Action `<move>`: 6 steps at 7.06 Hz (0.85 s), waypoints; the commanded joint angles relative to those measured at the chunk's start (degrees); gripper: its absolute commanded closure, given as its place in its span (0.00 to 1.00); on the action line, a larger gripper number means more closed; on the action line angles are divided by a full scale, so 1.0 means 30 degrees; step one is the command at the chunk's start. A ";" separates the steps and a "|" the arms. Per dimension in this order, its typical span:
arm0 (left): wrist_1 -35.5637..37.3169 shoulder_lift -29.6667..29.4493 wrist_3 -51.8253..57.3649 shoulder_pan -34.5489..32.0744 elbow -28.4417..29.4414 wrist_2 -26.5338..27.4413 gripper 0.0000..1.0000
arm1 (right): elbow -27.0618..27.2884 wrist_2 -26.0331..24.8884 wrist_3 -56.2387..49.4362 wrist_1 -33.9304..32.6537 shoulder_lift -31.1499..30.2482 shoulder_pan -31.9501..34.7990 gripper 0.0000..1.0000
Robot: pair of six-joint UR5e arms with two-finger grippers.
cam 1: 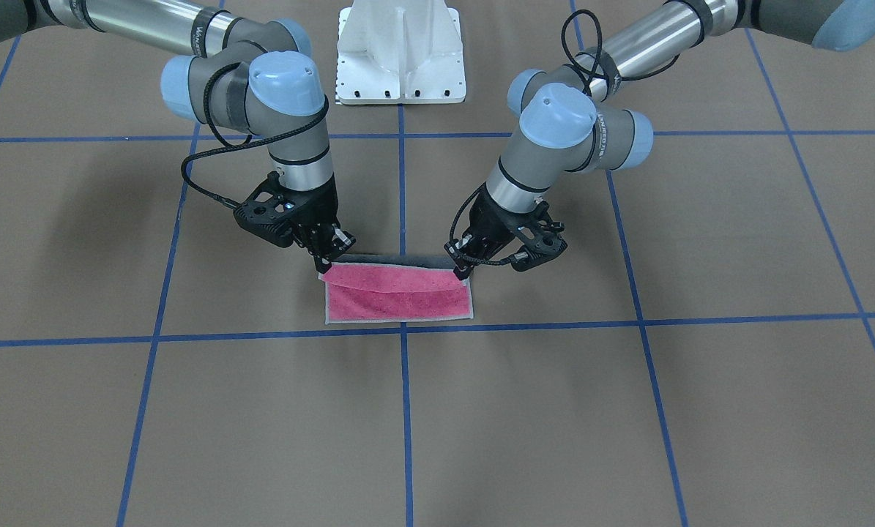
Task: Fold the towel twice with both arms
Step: 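Lay the folded edge onto the far edge and open both grippers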
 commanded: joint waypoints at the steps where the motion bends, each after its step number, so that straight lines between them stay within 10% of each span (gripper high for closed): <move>1: -0.0070 -0.0135 0.0037 -0.0050 0.0428 -0.0007 1.00 | -0.0048 0.0001 -0.0049 0.0004 0.0059 0.0094 1.00; 6: -0.0070 -0.0164 0.0008 -0.0196 0.0605 0.0022 1.00 | -0.1103 -0.0028 -0.0253 0.1527 0.0176 0.0211 1.00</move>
